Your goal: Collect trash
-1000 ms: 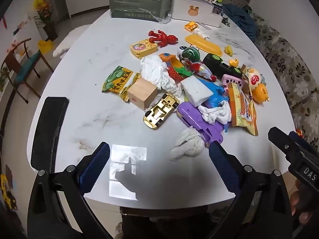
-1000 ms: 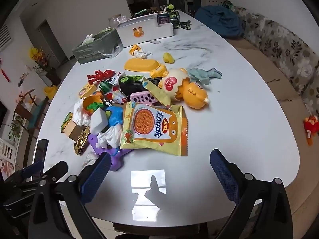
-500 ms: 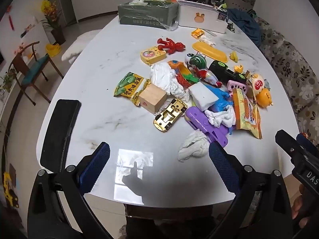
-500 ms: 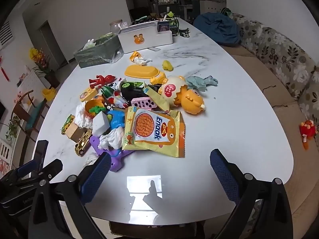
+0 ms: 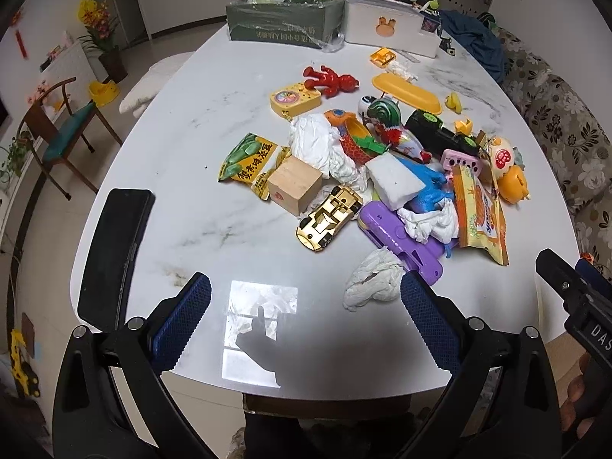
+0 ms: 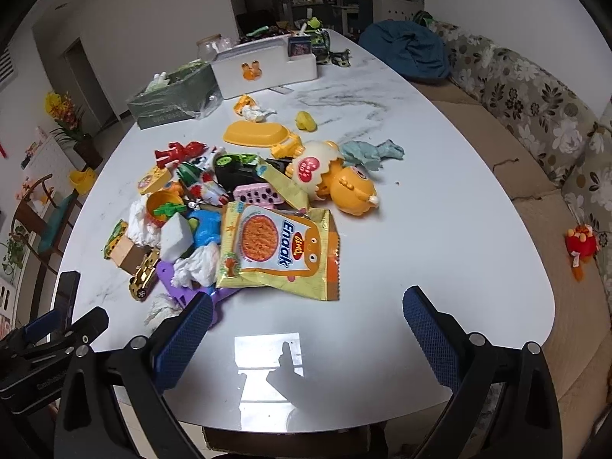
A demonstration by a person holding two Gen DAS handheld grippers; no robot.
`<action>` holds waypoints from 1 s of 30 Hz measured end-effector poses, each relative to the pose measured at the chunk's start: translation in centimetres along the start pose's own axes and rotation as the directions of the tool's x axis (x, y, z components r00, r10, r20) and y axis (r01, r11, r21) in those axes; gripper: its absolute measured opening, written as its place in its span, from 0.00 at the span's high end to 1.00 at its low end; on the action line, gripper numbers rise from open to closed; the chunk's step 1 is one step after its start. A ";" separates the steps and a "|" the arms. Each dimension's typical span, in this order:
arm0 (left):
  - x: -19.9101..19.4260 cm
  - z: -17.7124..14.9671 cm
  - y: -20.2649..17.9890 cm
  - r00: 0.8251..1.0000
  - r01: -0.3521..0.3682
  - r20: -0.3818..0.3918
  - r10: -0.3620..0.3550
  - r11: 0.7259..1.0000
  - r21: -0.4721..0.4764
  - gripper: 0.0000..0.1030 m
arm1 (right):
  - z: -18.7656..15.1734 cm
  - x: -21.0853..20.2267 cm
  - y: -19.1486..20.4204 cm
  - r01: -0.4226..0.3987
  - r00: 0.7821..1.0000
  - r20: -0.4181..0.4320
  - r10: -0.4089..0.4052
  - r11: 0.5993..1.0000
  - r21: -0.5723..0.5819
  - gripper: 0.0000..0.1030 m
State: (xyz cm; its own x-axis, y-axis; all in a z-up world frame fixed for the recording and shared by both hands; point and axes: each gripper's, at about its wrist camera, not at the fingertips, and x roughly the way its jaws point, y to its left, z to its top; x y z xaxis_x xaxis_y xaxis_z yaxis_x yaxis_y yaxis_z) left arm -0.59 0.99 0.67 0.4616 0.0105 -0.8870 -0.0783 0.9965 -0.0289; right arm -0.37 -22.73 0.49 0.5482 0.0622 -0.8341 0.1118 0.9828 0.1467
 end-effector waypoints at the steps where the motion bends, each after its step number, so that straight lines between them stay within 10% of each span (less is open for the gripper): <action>1: 0.1 0.0 0.0 1.000 0.003 -0.005 -0.003 1.000 -0.001 0.06 | 0.0 0.1 -0.1 -0.002 1.000 -0.004 0.002 1.000 0.004 0.05; 30: 1.1 0.0 0.6 0.998 -0.063 -0.019 0.062 0.998 -0.006 0.06 | 0.0 1.0 0.3 0.003 1.000 -0.021 -0.004 1.000 -0.029 0.05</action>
State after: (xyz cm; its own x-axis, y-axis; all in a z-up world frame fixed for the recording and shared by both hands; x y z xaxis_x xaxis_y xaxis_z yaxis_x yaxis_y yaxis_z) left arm -0.10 1.58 -0.32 0.4393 0.0712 -0.8955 -0.1121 0.9934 0.0240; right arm 0.26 -22.32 -0.31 0.5300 0.0623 -0.8457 0.0893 0.9877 0.1287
